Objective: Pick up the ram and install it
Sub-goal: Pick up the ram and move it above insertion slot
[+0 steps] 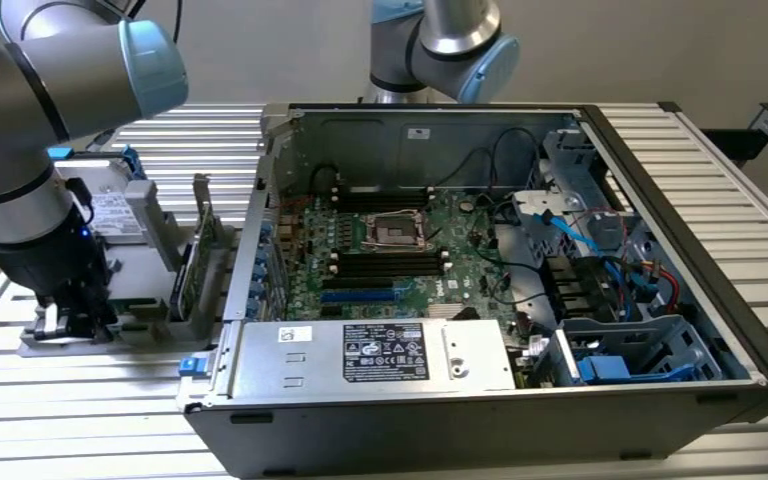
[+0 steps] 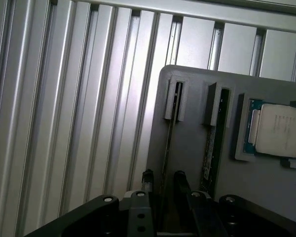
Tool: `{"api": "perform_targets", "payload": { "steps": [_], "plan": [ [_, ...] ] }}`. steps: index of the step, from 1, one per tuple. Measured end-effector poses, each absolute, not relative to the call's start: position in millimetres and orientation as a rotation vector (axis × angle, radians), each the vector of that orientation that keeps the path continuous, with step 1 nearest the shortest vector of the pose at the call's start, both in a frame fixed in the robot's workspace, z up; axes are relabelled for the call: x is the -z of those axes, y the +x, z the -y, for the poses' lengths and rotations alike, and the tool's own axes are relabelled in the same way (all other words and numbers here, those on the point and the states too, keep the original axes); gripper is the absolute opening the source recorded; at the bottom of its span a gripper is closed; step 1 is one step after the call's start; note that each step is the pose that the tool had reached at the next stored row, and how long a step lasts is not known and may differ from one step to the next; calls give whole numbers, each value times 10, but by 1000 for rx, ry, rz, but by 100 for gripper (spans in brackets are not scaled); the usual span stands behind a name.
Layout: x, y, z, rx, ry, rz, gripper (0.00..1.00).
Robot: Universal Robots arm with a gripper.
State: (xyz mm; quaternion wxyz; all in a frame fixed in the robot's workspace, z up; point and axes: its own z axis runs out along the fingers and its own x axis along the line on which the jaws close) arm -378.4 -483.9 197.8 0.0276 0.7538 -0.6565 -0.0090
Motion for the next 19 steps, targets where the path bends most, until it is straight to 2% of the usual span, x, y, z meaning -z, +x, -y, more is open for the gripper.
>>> {"api": "perform_targets", "payload": {
  "steps": [8, 9, 14, 16, 17, 19],
  "plan": [
    [-1972, -3784, 4839, 28, 2316, 2040, 28],
    [-1971, -3784, 4839, 28, 2315, 2042, 21],
    [-1965, -3784, 4839, 29, 2305, 2053, 21],
    [-1963, -3784, 4839, 29, 2300, 2058, 19],
    [-1961, -3784, 4839, 29, 2297, 2061, 13],
    [-1958, -3784, 4839, 29, 2291, 2068, 13]
  ]
}}
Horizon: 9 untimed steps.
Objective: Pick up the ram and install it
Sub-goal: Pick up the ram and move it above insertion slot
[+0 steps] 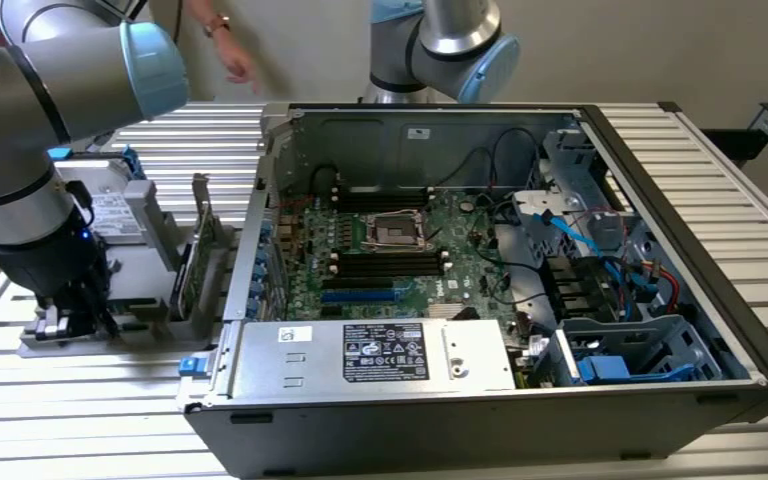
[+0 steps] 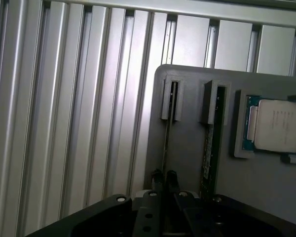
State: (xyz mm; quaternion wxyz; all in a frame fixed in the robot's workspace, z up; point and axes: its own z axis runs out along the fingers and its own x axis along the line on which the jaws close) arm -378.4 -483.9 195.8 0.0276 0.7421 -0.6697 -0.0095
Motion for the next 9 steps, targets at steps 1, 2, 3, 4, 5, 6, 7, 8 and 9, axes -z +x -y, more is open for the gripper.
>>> {"api": "perform_targets", "payload": {
  "steps": [1, 2, 3, 4, 5, 6, 7, 8, 9],
  "plan": [
    [-1957, -3784, 4839, 29, 2289, 2070, 13],
    [-1957, -3784, 4839, 29, 2289, 2070, 13],
    [-1956, -3784, 4839, 29, 2289, 2070, 13],
    [-1956, -3784, 4839, 29, 2289, 2070, 13],
    [-1956, -3784, 4839, 29, 2289, 2070, 13],
    [-1956, -3784, 4839, 29, 2288, 2071, 13],
    [-1956, -3784, 4839, 29, 2287, 2073, 13],
    [-1956, -3784, 4839, 29, 2285, 2075, 13],
    [-1956, -3784, 4838, 30, 2282, 2078, 13]
  ]
}}
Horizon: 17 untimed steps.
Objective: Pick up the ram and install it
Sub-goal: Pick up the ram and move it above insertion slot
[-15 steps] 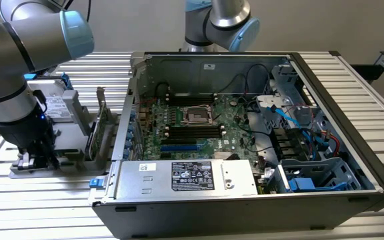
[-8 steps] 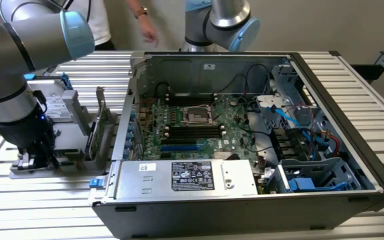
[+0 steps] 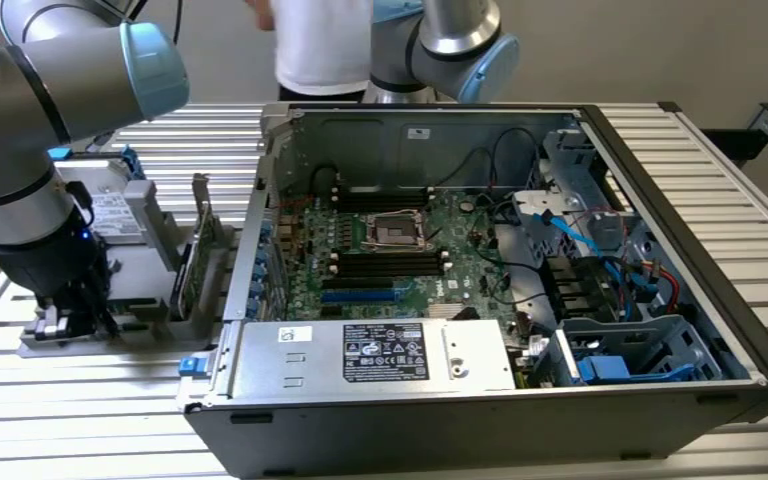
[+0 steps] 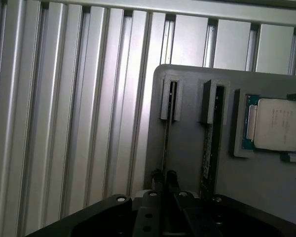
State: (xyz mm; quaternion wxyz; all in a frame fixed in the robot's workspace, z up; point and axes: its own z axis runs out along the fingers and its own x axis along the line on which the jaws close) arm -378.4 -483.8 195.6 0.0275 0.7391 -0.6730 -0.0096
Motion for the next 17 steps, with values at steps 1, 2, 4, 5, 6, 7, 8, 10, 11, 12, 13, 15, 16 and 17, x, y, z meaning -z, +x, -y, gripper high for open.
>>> {"api": "perform_targets", "payload": {
  "steps": [1, 2, 4, 5, 6, 7, 8, 10, 11, 12, 13, 15, 16, 17],
  "plan": [
    [-1956, -3784, 4839, 30, 2279, 2082, 13],
    [-1956, -3783, 4839, 30, 2274, 2087, 13],
    [-1956, -3783, 4839, 30, 2264, 2098, 13],
    [-1956, -3784, 4839, 30, 2259, 2103, 13],
    [-1956, -3783, 4839, 31, 2255, 2108, 13],
    [-1956, -3783, 4839, 31, 2251, 2112, 13],
    [-1956, -3784, 4838, 31, 2247, 2116, 13],
    [-1957, -3783, 4839, 31, 2244, 2121, 13],
    [-1958, -3783, 4838, 31, 2243, 2122, 13],
    [-1960, -3783, 4838, 31, 2242, 2122, 13],
    [-1963, -3783, 4838, 31, 2241, 2123, 13],
    [-1976, -3783, 4839, 31, 2240, 2124, 13],
    [-1983, -3783, 4839, 31, 2239, 2125, 13],
    [-1989, -3783, 4839, 31, 2239, 2125, 13]
  ]
}}
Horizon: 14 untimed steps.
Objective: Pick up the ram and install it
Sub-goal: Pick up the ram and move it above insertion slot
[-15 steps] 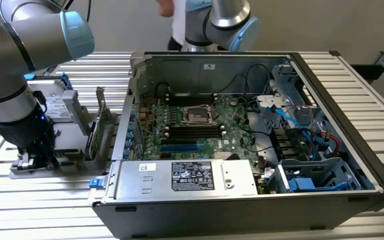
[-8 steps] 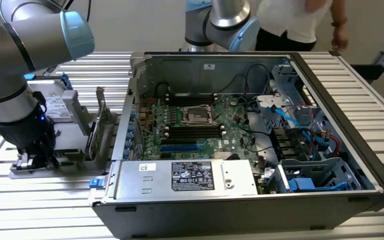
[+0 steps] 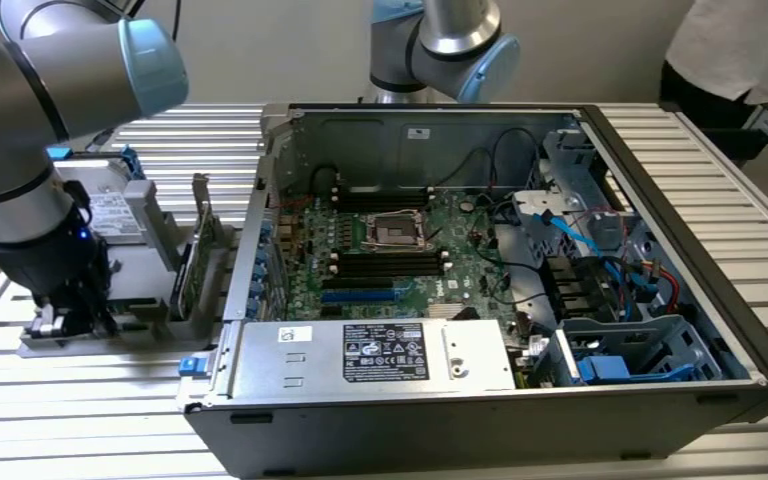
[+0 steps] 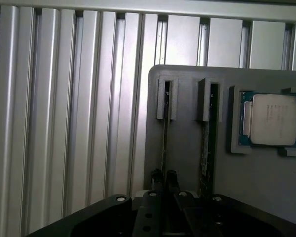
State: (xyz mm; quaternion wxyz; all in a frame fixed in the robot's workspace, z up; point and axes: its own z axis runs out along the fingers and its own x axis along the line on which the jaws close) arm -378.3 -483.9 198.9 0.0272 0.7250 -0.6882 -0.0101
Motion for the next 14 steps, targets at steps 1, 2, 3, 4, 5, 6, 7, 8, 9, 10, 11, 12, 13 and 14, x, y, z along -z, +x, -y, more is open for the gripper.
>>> {"api": "perform_targets", "payload": {
  "steps": [1, 2, 3, 4, 5, 6, 7, 8, 9, 10, 11, 12, 13, 14],
  "plan": [
    [-1995, -3783, 4839, 31, 2238, 2126, 13],
    [-2001, -3783, 4839, 31, 2237, 2127, 13],
    [-2008, -3783, 4839, 31, 2237, 2128, 13],
    [-2016, -3783, 4839, 31, 2236, 2128, 13],
    [-2025, -3783, 4839, 31, 2235, 2129, 13],
    [-2033, -3784, 4838, 31, 2234, 2130, 13],
    [-2039, -3783, 4838, 31, 2233, 2131, 13],
    [-2046, -3783, 4838, 32, 2232, 2133, 13],
    [-2052, -3783, 4837, 32, 2231, 2134, 13],
    [-2059, -3783, 4837, 32, 2230, 2135, 13],
    [-2067, -3783, 4836, 32, 2229, 2136, 13],
    [-2076, -3783, 4834, 32, 2227, 2138, 13],
    [-2085, -3783, 4833, 32, 2226, 2139, 13],
    [-2095, -3783, 4831, 32, 2225, 2140, 13]
  ]
}}
